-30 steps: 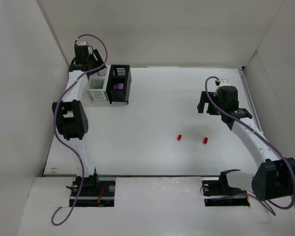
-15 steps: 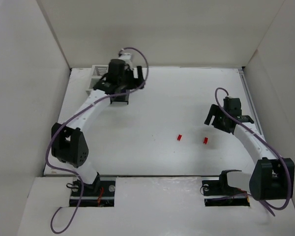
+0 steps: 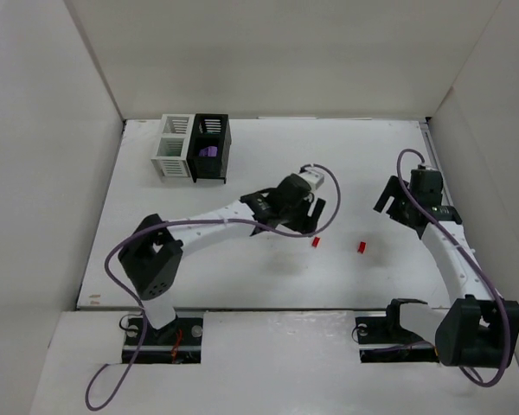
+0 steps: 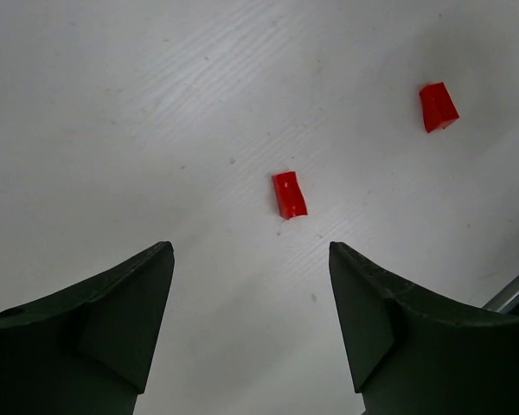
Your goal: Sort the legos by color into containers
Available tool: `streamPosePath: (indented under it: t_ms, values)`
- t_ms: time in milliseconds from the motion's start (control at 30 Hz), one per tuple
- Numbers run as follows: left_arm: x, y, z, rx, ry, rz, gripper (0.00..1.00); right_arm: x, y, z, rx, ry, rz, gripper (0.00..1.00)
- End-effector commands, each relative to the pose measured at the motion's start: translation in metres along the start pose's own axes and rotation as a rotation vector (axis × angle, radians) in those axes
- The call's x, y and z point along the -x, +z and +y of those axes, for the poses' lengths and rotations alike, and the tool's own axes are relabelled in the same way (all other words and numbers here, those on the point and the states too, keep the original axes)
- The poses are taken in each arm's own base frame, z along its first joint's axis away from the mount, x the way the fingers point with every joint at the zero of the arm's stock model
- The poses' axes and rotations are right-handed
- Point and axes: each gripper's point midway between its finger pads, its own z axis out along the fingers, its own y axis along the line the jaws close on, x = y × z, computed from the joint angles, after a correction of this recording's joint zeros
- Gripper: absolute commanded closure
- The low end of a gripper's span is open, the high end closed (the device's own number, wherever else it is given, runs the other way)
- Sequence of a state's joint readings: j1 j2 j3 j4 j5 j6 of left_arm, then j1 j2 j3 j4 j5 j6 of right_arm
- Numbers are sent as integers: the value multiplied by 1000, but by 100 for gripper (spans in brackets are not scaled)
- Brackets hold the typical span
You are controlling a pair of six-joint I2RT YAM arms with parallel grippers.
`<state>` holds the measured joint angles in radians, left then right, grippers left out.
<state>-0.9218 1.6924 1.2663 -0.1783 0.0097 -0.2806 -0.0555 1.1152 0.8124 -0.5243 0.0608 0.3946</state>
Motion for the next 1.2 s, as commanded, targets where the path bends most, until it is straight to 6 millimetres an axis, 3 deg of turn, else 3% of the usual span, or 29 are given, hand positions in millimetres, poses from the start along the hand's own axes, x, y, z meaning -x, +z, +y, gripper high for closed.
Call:
streamPosePath:
  t_ms: [0, 200, 333, 467, 700, 967, 1000, 1167]
  values:
    - [-1, 17, -11, 102, -1, -10, 31, 36, -15, 12, 46, -6, -105, 10]
    - [-22, 44, -30, 98, -43, 26, 31, 41, -22, 12, 58, -19, -131, 9]
    - [-33, 55, -18, 160, -67, 32, 33, 42, -24, 12, 61, -27, -140, 9]
    - [-46, 66, -23, 157, -50, 53, 37, 38, -23, 10, 61, -27, -139, 9]
    - [-48, 73, -43, 96, -20, 56, 38, 34, -21, 10, 65, -38, -126, 9]
    - [-58, 92, -31, 180, 1, 65, 49, 27, -18, 11, 82, -39, -119, 9]
    - [-68, 97, -26, 195, 24, 98, 50, 27, -18, 11, 82, -39, -119, 9]
    - [-73, 95, -20, 242, 42, 104, 55, 29, -18, 12, 85, -39, -127, 9]
